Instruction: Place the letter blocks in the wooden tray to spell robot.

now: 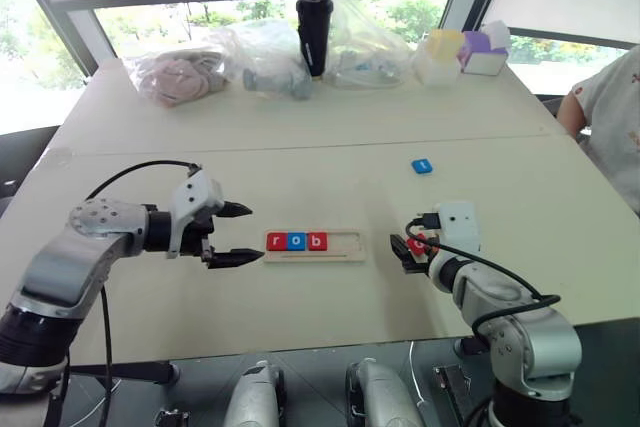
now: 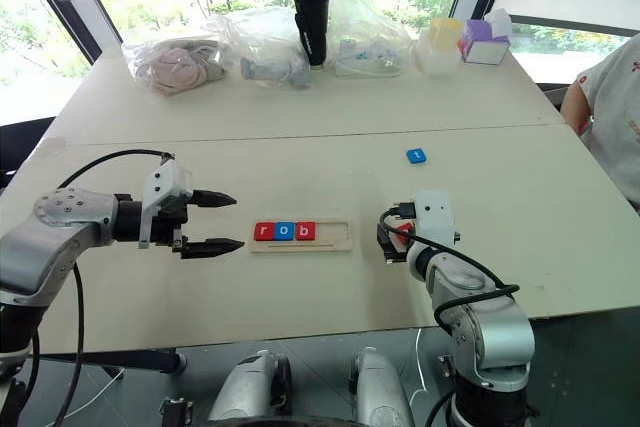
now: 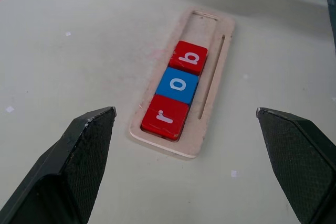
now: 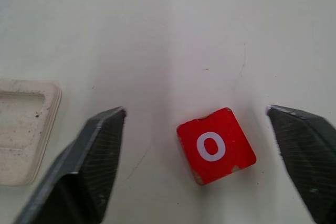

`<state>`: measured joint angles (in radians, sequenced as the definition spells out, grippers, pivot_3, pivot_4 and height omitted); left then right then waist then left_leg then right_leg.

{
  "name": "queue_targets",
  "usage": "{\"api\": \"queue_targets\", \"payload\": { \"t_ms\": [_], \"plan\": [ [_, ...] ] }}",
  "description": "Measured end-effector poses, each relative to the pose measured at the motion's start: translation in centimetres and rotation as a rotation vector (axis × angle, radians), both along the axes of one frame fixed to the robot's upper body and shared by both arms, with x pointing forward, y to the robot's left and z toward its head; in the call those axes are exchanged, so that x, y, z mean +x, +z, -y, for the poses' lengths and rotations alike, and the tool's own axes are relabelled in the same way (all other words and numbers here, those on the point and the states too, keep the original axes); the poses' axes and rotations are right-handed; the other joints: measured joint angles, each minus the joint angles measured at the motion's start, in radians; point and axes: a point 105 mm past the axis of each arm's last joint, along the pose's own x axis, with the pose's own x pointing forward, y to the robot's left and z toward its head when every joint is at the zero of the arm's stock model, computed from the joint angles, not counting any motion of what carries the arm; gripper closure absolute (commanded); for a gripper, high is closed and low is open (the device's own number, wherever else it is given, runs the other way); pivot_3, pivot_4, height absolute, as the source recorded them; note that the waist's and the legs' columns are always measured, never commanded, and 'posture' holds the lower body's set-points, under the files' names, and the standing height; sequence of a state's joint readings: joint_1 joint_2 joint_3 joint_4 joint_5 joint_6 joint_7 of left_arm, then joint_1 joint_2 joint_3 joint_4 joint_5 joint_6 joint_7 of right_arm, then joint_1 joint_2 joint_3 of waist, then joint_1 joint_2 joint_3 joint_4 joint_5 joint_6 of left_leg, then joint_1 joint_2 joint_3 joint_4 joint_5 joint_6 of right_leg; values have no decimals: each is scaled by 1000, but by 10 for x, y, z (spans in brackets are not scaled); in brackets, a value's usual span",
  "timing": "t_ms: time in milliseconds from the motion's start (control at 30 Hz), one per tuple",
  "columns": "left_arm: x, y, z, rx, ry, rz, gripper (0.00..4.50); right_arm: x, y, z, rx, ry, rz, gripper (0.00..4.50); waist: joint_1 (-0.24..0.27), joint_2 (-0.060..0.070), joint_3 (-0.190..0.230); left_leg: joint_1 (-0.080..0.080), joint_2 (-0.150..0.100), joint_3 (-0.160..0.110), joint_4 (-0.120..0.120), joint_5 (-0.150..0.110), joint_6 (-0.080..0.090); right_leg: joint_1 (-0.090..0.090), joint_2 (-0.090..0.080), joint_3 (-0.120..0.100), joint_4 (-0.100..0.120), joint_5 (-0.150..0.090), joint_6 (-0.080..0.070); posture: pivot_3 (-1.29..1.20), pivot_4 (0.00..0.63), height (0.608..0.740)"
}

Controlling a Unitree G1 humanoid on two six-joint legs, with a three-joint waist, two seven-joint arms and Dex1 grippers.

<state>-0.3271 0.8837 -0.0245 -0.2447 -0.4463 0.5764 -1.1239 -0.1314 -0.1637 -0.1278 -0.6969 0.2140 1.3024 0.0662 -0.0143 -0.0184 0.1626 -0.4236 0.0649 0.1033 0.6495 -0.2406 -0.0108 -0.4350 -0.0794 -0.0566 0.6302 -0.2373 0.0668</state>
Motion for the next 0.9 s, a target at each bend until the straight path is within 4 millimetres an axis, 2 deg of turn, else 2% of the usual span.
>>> {"api": "queue_targets", "payload": {
  "t_ms": [100, 167, 267, 333, 633, 767, 900],
  "plan": [
    [0, 0, 0, -1, -2, 2, 0, -1, 5, -3, 7, 78, 4, 20, 0, 0, 0, 0, 0, 0, 0, 0, 0, 0, 0, 0, 0, 0, 0, 0, 150, 740],
    [0, 0, 1, -2, -6, 2, 0, -2, 20, -2, -25, 221, 61, 20, 1, 1, 0, -1, 0, 0, 1, 0, 0, 0, -1, 0, -1, 0, 0, 0, 150, 740],
    [1, -1, -1, 1, -2, -1, 0, -2, 61, 24, -187, 406, 203, 20, 4, 1, 1, 0, -2, 0, 1, 0, 0, 2, -1, 0, -3, 0, 0, 0, 150, 740],
    [2, -1, 0, 3, -4, 3, 0, -3, 69, 37, -225, 486, 219, 20, 4, -1, 1, 0, -2, 0, 0, 0, 0, 2, 0, -1, -3, 0, 1, 0, 150, 740],
    [3, -3, 2, 0, -9, -2, 0, -19, 35, 84, -308, 702, 101, 20, 2, -1, 1, 1, -2, 0, 2, 0, 1, 3, 0, 0, -2, -1, 2, 0, 150, 740],
    [2, -5, 1, -2, -7, -11, 0, -8, 24, 95, -349, 744, 106, 20, 0, -1, 1, 4, -1, 1, 3, 0, 0, 5, 0, 0, -1, 0, 1, 0, 150, 740],
    [2, -5, 2, -3, -7, -10, 0, 7, 15, 92, -383, 797, 129, 20, 1, -1, 1, 5, -1, 0, 3, 0, 0, 6, 0, 0, 0, 0, 1, 0, 150, 740]
  ]
}}
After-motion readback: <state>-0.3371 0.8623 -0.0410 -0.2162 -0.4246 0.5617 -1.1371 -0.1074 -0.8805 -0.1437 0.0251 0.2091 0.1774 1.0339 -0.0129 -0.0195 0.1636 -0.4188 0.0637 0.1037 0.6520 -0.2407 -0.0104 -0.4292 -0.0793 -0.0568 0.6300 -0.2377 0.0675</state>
